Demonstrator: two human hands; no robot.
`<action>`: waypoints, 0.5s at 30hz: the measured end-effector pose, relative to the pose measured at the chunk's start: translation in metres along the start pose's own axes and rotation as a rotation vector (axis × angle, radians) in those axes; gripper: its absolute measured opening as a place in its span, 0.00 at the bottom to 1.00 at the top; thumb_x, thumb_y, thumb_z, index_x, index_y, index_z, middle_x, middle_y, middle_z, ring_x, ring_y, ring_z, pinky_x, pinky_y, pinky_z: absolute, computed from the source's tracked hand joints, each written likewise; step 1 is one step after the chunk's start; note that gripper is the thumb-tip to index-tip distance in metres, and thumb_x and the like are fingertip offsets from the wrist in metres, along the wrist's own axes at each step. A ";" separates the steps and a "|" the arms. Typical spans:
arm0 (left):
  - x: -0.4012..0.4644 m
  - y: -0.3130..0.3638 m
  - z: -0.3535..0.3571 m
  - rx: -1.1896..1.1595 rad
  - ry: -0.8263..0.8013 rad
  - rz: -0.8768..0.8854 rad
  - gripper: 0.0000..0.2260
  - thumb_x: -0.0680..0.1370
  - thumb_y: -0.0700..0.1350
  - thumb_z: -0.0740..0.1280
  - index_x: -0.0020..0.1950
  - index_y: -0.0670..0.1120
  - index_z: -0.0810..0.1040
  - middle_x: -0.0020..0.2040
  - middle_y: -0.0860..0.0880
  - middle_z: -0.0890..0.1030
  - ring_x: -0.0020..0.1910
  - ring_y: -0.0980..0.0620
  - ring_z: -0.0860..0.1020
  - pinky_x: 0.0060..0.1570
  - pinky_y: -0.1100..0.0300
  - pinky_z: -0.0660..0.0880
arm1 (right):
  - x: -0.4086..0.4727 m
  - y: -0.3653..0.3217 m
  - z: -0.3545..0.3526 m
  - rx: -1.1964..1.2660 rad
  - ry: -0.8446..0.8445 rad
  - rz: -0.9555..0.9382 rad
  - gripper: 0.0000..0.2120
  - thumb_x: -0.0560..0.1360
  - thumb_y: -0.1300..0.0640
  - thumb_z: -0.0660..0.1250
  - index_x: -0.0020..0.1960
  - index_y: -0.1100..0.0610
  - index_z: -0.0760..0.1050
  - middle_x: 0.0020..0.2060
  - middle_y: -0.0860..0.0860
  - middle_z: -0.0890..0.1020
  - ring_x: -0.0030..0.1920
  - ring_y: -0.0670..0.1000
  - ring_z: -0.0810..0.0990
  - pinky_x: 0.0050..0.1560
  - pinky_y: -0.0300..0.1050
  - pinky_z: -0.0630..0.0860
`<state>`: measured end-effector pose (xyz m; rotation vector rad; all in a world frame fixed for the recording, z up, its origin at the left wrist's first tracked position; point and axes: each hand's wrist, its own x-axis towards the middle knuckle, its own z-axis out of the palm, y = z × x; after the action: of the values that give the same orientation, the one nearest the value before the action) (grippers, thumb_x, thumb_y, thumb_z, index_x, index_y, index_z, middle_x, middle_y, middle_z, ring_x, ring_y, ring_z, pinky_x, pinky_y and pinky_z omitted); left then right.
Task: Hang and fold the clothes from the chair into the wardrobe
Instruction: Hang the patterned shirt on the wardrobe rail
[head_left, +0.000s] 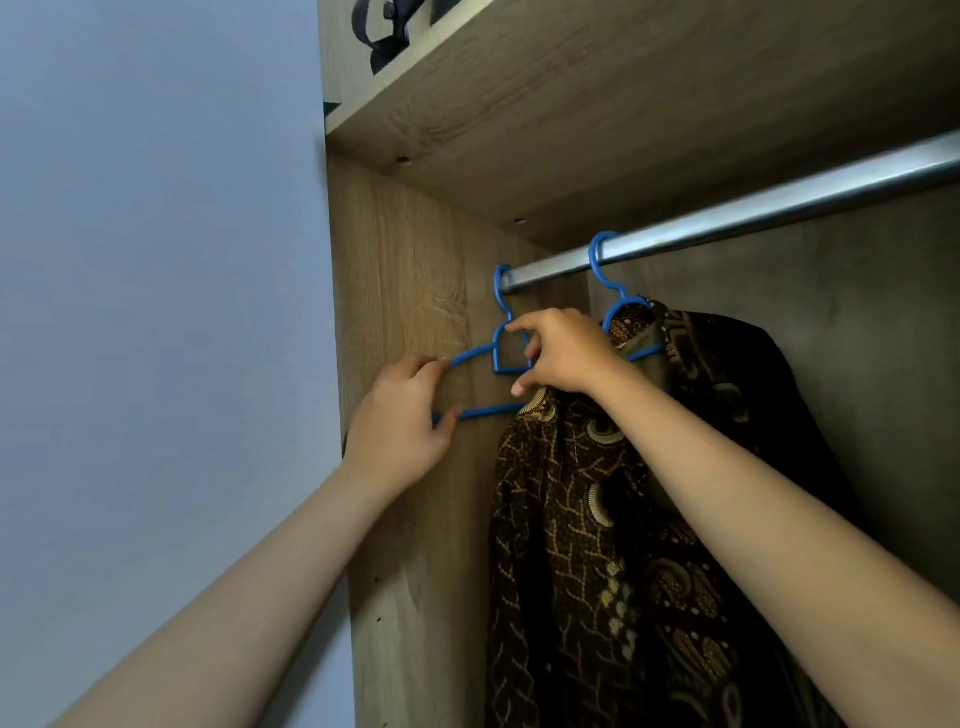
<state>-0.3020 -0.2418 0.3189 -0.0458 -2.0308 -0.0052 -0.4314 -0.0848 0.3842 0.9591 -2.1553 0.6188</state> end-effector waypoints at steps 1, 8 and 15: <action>0.001 -0.001 -0.001 0.045 -0.035 0.006 0.26 0.74 0.47 0.68 0.71 0.46 0.67 0.65 0.48 0.72 0.63 0.47 0.71 0.56 0.53 0.75 | 0.001 -0.002 0.001 -0.039 -0.034 -0.015 0.43 0.58 0.49 0.82 0.70 0.48 0.70 0.51 0.48 0.83 0.54 0.50 0.79 0.54 0.46 0.75; 0.013 -0.002 -0.001 0.267 -0.184 0.039 0.30 0.75 0.42 0.66 0.75 0.48 0.59 0.69 0.49 0.68 0.66 0.48 0.66 0.55 0.52 0.74 | 0.004 0.002 0.006 0.042 -0.069 -0.044 0.46 0.57 0.48 0.82 0.71 0.46 0.67 0.57 0.47 0.81 0.58 0.49 0.78 0.56 0.48 0.74; 0.021 -0.002 -0.006 0.227 -0.195 0.039 0.25 0.75 0.42 0.66 0.72 0.45 0.66 0.65 0.46 0.73 0.63 0.45 0.68 0.58 0.51 0.73 | 0.002 0.005 0.008 0.079 -0.064 -0.040 0.47 0.57 0.47 0.82 0.72 0.44 0.66 0.58 0.47 0.80 0.60 0.49 0.77 0.56 0.48 0.73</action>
<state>-0.3059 -0.2436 0.3403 0.0594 -2.2119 0.2634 -0.4400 -0.0880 0.3798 1.0758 -2.1760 0.6666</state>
